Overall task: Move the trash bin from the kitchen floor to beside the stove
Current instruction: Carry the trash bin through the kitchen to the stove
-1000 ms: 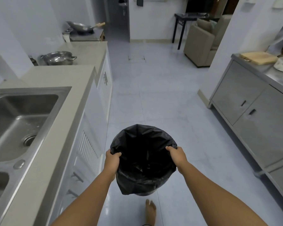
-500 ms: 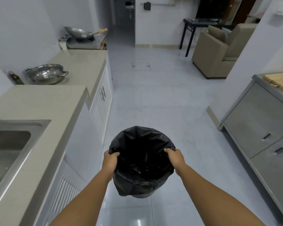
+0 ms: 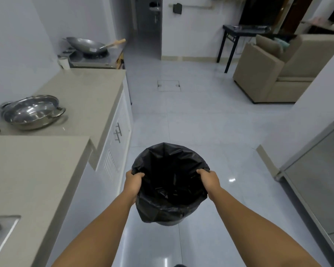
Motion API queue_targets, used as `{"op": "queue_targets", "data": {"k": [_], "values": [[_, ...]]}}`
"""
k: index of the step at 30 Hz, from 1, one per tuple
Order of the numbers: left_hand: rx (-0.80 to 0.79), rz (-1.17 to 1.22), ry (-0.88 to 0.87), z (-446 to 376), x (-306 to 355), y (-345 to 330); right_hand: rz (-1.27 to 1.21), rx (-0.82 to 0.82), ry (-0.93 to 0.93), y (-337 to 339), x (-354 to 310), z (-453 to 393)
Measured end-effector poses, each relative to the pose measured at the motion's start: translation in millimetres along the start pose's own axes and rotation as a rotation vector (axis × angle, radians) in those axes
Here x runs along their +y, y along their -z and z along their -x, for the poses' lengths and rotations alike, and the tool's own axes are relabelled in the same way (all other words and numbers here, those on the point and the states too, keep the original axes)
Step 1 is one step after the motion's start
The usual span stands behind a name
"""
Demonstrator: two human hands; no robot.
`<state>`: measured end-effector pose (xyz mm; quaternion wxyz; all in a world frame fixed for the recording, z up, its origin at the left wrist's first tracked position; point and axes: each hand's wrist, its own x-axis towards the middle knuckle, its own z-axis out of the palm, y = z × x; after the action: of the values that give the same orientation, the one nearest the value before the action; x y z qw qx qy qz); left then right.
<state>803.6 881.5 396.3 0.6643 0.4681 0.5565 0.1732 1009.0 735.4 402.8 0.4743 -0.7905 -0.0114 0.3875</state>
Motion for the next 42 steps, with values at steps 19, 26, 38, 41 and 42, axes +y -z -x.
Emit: {"op": "queue_targets", "data": {"k": [19,26,38,41,42], "values": [[0.021,0.028,-0.018,-323.6,244.2,-104.0,0.005,-0.011,0.005,-74.7,-285.8,-313.1],[0.026,0.04,-0.026,-442.2,328.7,-141.9,0.008,-0.011,0.026,-100.0,-383.1,-425.0],[-0.018,0.015,-0.014,-668.2,487.8,-196.1,0.014,0.02,-0.009,-158.9,-558.3,-617.8],[-0.023,0.009,-0.006,-714.4,523.9,-213.0,0.009,0.022,0.0,-166.3,-599.3,-663.5],[-0.029,0.002,-0.007,-735.8,536.7,-221.3,0.003,0.029,-0.001,-168.3,-615.1,-683.9]]}}
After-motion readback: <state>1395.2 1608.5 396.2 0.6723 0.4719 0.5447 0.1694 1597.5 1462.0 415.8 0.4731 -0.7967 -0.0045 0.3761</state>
